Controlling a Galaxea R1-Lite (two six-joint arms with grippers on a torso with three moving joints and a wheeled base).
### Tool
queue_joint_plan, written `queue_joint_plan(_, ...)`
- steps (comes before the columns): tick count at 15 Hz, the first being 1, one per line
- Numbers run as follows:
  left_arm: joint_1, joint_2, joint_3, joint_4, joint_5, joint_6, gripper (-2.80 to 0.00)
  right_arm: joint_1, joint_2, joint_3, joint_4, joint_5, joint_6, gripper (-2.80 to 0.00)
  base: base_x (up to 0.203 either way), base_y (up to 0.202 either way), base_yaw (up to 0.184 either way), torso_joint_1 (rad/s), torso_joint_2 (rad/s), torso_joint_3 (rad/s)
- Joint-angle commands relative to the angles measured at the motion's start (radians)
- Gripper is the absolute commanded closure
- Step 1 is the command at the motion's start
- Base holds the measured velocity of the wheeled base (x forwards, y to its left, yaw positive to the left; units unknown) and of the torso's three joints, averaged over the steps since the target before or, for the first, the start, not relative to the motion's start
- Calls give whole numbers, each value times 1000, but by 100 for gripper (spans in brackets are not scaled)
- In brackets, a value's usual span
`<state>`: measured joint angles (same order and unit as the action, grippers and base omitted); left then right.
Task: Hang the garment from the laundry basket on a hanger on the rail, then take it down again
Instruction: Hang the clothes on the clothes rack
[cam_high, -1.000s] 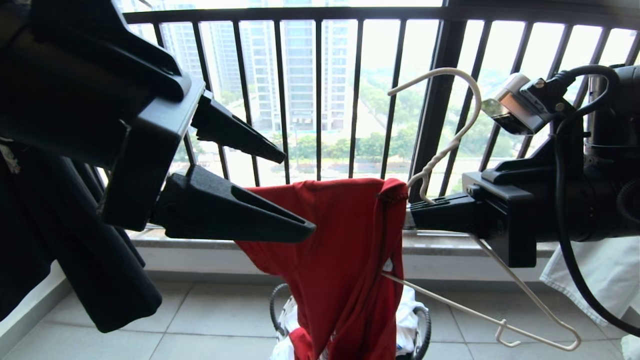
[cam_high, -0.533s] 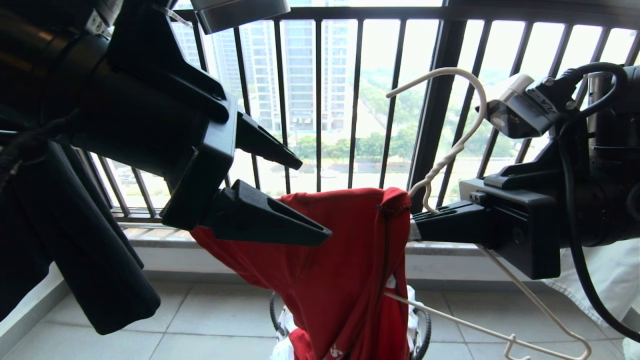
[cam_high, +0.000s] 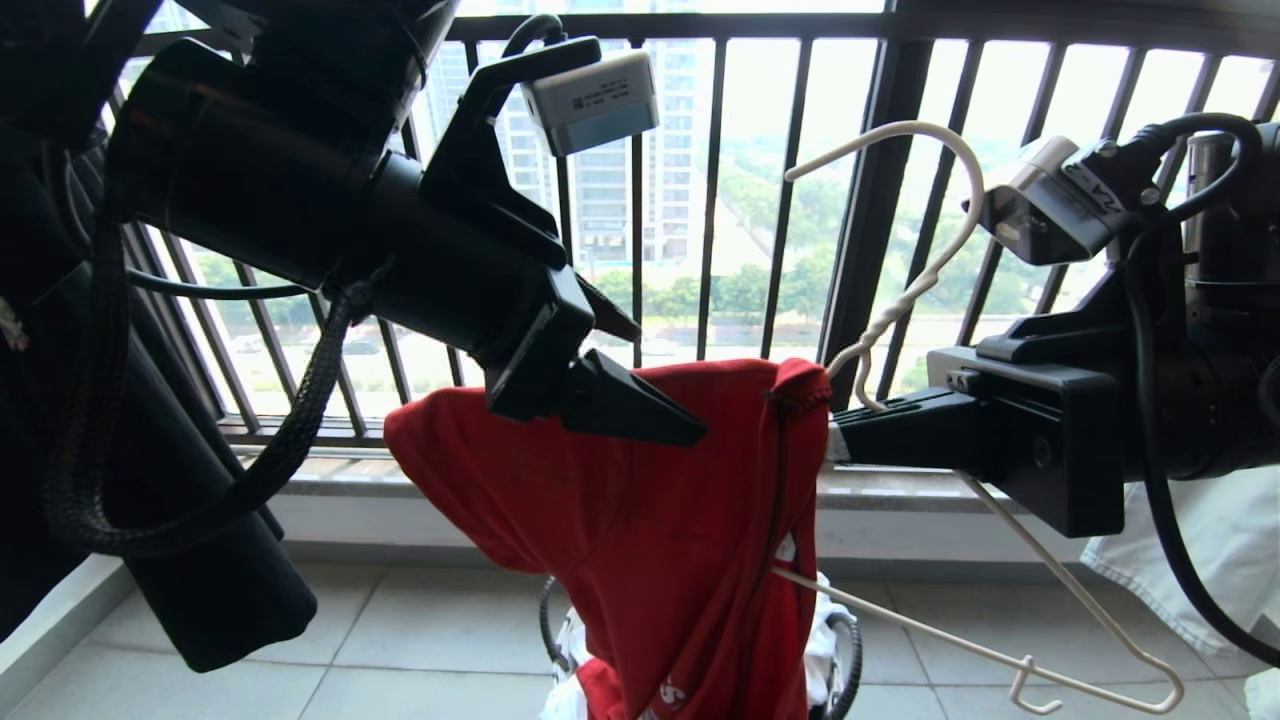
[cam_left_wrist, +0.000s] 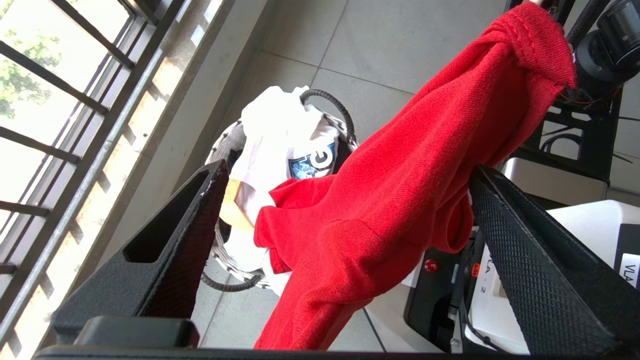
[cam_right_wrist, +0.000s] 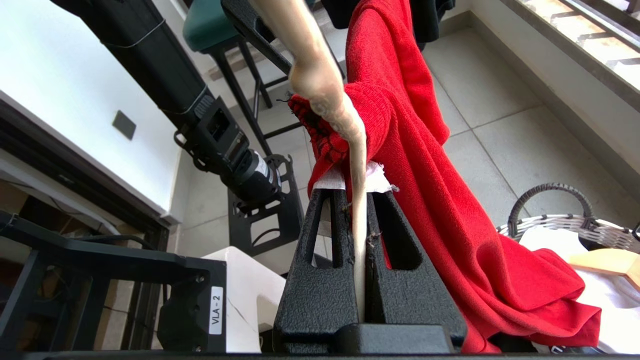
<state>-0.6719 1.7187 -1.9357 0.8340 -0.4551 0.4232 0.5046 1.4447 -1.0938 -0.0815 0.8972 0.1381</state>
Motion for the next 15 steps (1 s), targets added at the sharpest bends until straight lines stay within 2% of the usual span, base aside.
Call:
queue_joint_plan(1, 0, 13, 5, 7, -2, 0, -280, -11, -2, 0, -3, 5, 0, 0, 0, 0, 0, 0, 0, 0)
queue_joint_plan(15, -15, 22, 11, 16, 1, 0, -280, -35, -20, -15, -4, 8, 5, 0, 0, 0, 0, 0, 0, 0)
